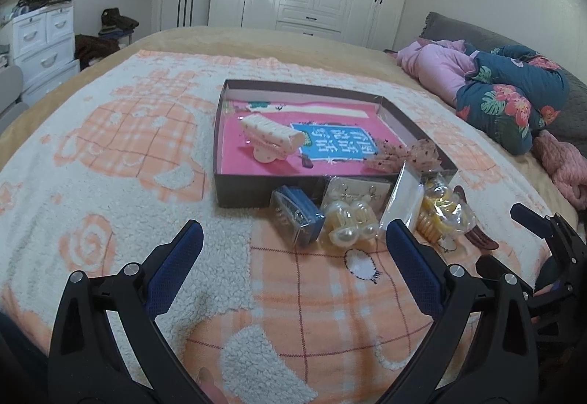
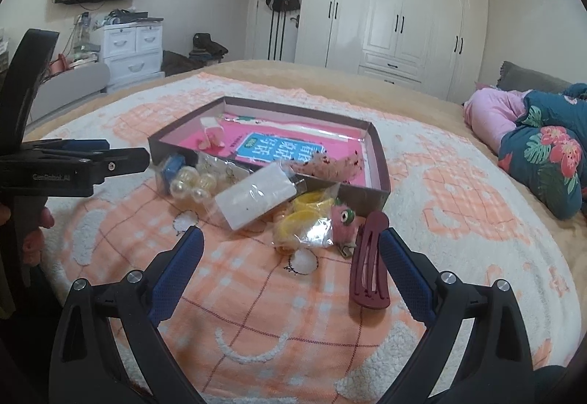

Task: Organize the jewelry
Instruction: 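Grasp the bag of yellow hair ties with the right tool while the left tool grasps the blue clip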

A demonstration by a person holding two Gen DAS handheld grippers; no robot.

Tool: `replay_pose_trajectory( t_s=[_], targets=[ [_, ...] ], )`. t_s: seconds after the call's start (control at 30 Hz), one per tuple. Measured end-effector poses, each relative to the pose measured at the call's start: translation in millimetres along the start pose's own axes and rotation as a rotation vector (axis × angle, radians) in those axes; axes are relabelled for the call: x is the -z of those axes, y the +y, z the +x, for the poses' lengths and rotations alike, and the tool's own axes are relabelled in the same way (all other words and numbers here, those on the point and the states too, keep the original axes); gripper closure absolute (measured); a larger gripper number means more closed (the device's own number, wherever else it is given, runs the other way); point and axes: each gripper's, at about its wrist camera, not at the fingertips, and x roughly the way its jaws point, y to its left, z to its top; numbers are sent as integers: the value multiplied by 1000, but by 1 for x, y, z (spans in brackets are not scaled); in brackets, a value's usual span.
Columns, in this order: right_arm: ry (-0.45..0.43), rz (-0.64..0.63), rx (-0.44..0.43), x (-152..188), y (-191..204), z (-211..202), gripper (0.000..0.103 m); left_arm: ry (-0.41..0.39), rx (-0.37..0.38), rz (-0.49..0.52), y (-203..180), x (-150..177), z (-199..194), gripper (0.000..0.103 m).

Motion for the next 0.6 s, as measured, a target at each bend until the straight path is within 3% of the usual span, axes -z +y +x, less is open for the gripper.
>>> replay_pose_trajectory(
  t_s=[0.3,0.6],
  targets=[
    [26,-30,25,1,6,24,10,42,8,-74,12,-3,21,12],
    [32,-43,39,-2,8,38,19,110,60,-179,24,-8,48,17]
  ],
)
